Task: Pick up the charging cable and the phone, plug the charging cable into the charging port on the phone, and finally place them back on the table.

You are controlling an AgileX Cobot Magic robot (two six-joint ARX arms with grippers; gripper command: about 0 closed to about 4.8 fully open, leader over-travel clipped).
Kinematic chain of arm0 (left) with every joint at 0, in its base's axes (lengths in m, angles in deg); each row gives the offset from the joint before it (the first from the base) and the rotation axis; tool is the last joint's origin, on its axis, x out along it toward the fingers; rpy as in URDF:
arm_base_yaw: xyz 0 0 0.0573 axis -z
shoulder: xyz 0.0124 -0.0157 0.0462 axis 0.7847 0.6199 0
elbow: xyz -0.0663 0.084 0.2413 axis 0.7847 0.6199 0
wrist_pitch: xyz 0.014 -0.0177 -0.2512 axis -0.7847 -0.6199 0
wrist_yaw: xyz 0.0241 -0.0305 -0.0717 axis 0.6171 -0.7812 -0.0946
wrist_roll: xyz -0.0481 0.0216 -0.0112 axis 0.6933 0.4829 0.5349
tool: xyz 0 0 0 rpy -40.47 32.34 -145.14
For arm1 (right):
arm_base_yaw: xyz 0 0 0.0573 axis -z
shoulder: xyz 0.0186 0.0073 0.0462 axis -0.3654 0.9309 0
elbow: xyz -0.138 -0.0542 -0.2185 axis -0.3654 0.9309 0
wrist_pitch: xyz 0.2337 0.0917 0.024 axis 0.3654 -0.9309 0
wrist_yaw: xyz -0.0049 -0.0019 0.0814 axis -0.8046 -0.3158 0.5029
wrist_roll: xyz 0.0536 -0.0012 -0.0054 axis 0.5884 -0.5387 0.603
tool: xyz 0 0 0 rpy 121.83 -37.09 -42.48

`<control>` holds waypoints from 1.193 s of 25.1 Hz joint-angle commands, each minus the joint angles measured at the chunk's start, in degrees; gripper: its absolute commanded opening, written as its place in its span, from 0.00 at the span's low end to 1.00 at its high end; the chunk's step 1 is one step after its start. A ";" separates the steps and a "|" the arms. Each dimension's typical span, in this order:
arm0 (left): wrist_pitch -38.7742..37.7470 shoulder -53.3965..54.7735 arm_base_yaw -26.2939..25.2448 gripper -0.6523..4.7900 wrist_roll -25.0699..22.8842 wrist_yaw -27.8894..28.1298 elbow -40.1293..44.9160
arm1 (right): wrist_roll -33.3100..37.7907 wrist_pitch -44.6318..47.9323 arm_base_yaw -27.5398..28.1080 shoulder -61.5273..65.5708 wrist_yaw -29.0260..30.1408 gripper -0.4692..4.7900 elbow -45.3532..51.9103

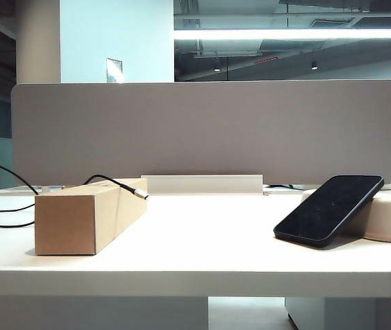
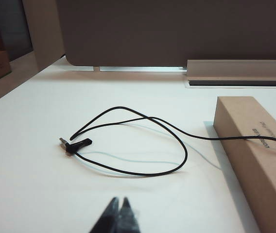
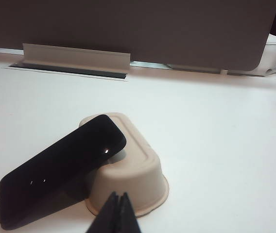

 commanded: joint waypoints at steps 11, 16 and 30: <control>0.52 0.02 0.02 0.11 -0.02 -0.02 -0.17 | -0.15 0.59 0.02 -0.09 -0.28 0.09 0.33; 0.63 0.02 0.02 0.11 0.00 -0.04 -0.20 | 0.02 0.61 0.02 -0.09 -0.28 0.09 0.33; 3.76 0.02 0.02 0.11 5.22 -4.76 -0.33 | 12.57 0.59 0.00 -0.09 0.37 0.09 0.33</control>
